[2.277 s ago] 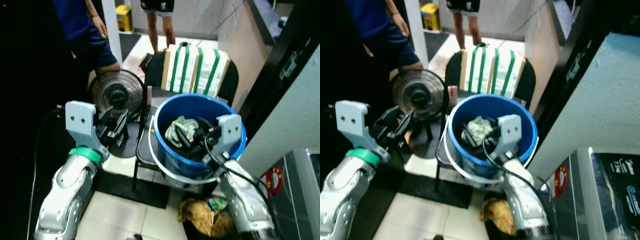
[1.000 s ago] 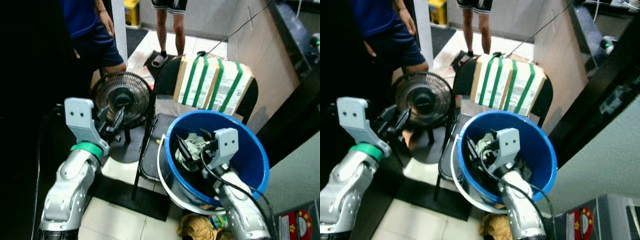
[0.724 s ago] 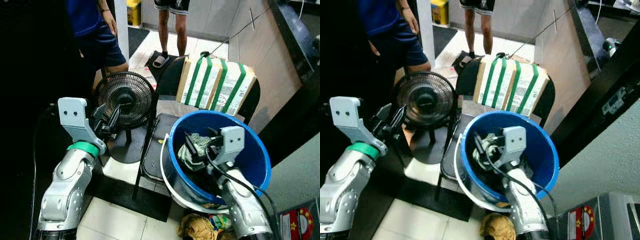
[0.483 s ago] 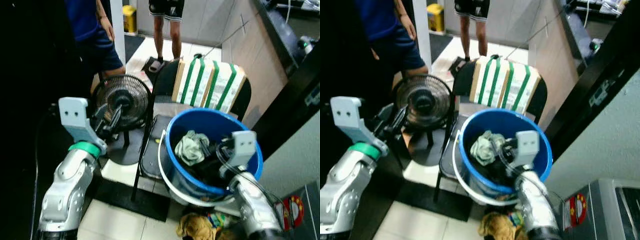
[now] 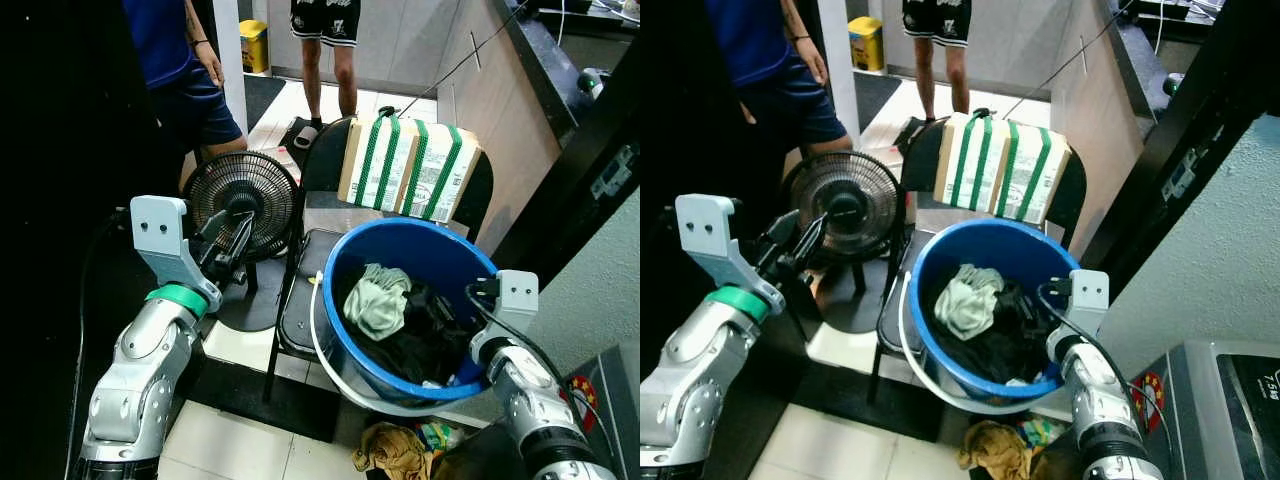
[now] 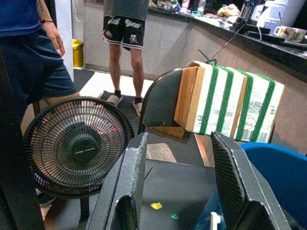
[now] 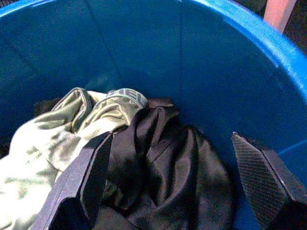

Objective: Clothes washing

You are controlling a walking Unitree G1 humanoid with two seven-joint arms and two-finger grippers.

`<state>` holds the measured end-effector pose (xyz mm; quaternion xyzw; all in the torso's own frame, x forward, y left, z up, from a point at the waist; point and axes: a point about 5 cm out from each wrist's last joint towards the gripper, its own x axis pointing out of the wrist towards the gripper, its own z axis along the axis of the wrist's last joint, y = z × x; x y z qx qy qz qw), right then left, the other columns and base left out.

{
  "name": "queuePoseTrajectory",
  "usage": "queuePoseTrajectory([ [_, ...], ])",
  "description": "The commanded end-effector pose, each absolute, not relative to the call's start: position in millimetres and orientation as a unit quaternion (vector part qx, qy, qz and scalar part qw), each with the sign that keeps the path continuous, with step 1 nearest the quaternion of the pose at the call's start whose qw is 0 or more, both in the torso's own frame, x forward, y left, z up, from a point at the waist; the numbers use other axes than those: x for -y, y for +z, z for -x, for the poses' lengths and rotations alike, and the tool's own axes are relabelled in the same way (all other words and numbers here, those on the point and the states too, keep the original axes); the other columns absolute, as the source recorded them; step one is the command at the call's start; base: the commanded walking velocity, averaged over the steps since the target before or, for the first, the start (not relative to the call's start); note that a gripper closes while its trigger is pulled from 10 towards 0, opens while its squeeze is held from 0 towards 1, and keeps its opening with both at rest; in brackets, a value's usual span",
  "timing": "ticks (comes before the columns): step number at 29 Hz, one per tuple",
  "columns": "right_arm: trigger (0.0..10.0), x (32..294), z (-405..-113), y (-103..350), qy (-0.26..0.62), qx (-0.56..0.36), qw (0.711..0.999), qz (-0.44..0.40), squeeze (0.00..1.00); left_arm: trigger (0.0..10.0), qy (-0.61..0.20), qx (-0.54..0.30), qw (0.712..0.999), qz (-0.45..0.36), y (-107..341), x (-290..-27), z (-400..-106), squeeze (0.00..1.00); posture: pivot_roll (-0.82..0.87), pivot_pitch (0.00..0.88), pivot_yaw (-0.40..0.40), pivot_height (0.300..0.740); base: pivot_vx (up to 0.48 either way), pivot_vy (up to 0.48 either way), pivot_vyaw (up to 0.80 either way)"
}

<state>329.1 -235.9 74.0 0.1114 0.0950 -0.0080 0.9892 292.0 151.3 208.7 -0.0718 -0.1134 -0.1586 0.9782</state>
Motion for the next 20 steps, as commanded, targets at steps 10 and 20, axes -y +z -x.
queuePoseTrajectory([
  [10, 10.0, 198.0, -340.9, 95.8, 0.111, -0.01, 0.967, -0.229, 0.0, 10.0, -0.173, 0.109, 0.976, 0.074, 209.9, -148.9, -289.4, 0.0, 0.15, 0.078, 0.066, 0.74, 0.0, 0.0, 0.0],
  [20, 10.0, 152.9, -332.3, 79.8, 0.196, -0.047, 0.966, -0.163, 0.0, 10.0, -0.189, 0.104, 0.974, 0.068, 207.6, -142.9, -287.7, 0.0, 0.15, 0.073, 0.061, 0.74, 0.0, 0.0, 0.0],
])
